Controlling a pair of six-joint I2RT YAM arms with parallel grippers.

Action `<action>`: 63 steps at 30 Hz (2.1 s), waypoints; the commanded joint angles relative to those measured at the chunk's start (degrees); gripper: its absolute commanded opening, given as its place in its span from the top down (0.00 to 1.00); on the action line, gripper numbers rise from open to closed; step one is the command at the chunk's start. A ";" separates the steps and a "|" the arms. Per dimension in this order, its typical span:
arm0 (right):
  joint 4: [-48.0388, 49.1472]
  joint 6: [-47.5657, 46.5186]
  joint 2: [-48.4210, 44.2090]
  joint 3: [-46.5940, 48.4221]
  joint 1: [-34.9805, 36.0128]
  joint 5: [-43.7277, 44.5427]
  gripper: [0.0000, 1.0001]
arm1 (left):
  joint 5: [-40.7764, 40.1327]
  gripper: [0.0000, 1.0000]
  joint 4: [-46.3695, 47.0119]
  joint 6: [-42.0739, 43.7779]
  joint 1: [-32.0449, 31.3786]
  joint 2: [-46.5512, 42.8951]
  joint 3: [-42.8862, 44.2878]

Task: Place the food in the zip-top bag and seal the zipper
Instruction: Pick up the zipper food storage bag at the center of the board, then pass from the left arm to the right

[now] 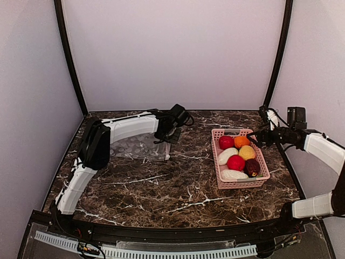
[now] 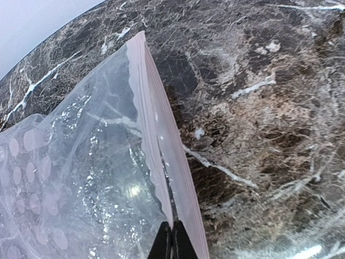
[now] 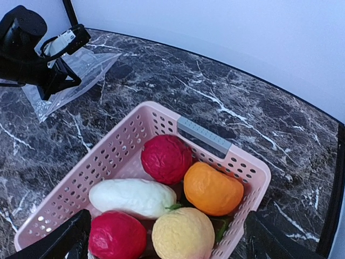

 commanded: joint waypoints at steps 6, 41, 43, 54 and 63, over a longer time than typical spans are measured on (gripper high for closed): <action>-11.09 11.38 12.49 22.29 11.03 -8.75 0.09 | 9.16 0.99 3.82 -2.21 -1.23 -22.40 -9.58; -22.63 37.02 44.87 64.00 37.44 3.02 0.34 | 4.04 0.97 30.27 -6.20 -9.63 -46.32 -39.97; -22.80 37.22 46.80 66.11 37.44 1.79 0.45 | 3.56 0.96 30.39 -5.78 -9.63 -46.65 -40.22; -22.65 37.62 43.44 67.63 40.87 7.97 1.00 | -0.98 0.78 28.83 -5.04 -9.63 -46.39 -42.00; -24.25 37.94 41.46 70.38 47.61 18.34 1.00 | 3.23 0.54 30.65 -3.69 -9.65 -45.34 -41.85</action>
